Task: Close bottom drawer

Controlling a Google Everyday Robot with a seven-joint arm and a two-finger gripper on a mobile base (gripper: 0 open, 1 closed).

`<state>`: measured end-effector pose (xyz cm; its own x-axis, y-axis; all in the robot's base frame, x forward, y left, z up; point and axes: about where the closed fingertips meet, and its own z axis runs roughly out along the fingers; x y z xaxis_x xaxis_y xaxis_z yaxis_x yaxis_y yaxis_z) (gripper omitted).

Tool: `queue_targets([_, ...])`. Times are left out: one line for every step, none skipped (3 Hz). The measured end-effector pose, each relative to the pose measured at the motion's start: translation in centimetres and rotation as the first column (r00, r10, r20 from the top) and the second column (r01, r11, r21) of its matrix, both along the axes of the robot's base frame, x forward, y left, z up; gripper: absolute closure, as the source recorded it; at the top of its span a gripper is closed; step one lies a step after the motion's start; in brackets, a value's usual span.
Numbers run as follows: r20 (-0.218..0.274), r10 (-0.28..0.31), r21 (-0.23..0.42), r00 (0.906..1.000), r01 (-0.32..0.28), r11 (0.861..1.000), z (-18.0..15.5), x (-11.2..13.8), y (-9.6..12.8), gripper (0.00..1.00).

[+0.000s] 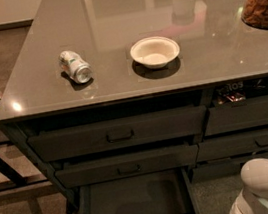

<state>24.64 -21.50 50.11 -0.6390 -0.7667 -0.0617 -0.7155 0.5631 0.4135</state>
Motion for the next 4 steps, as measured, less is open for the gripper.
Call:
queue_targets([-0.013,-0.019,0.013,0.9997,0.019,1.000,-4.7,1.3,0.6,1.00])
queue_targets([-0.043,-0.020,0.050,0.9989,0.023,0.998,-9.7,2.6,1.8,1.00])
queue_targets([-0.063,-0.032,0.077,0.9975,0.036,0.996,-13.2,3.4,2.9,1.00])
queue_targets([-0.076,-0.033,0.084,0.9966,0.040,0.996,-13.9,3.2,3.1,1.00])
